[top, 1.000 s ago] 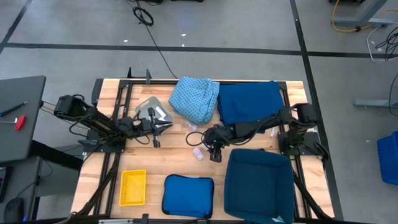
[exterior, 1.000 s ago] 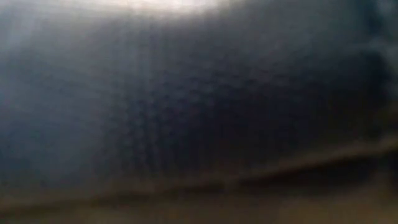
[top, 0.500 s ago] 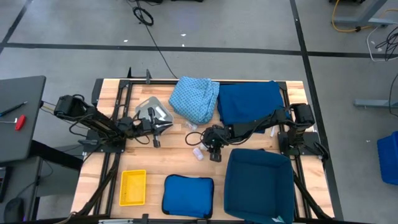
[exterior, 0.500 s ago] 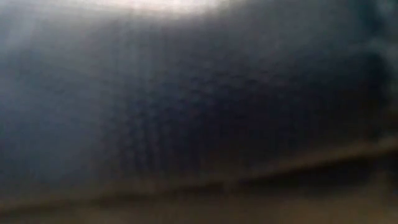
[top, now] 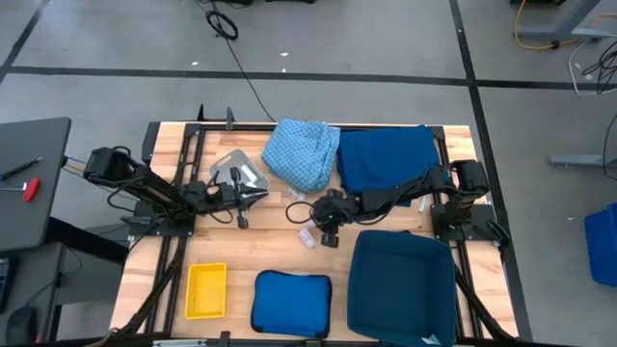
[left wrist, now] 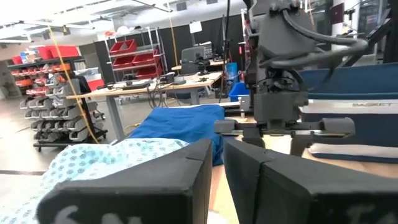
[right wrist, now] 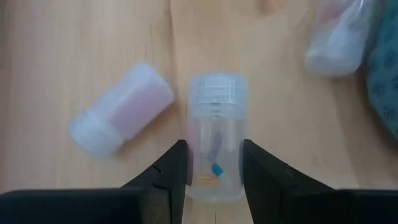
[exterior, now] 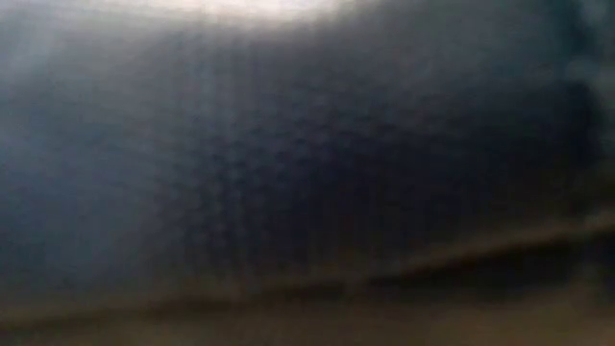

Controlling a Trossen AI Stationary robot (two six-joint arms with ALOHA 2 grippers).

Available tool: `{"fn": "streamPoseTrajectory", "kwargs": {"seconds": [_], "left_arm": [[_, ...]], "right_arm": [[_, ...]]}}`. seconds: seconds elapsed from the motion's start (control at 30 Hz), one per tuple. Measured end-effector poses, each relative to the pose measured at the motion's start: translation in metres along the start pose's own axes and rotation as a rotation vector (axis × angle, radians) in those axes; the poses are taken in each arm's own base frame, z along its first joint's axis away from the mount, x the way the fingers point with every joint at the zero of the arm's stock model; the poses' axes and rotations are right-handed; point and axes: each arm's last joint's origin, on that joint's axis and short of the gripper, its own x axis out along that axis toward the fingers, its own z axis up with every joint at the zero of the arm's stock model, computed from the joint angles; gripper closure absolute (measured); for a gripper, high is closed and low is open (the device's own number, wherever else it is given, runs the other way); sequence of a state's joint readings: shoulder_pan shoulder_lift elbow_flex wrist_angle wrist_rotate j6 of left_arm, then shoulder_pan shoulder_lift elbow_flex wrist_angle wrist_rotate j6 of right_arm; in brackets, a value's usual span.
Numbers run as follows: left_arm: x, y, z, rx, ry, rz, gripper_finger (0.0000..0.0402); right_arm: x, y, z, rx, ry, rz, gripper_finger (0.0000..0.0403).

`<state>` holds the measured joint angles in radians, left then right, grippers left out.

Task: Pick & place medical supplies in basket/bin
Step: Put the middle white medicine bottle into the yellow bin

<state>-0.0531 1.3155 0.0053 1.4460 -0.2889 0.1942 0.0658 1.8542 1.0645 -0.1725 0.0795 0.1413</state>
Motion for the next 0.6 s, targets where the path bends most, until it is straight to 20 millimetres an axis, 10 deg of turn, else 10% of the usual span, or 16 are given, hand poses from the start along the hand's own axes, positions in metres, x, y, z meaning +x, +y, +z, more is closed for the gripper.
{"fn": "streamPoseTrajectory", "kwargs": {"seconds": [0.6], "left_arm": [[0.0,-0.004,0.008,-0.101,-0.097,-0.165,0.0323]], "right_arm": [[-0.032,0.003,0.055,-0.159,-0.568,-0.053,0.0277]]}}
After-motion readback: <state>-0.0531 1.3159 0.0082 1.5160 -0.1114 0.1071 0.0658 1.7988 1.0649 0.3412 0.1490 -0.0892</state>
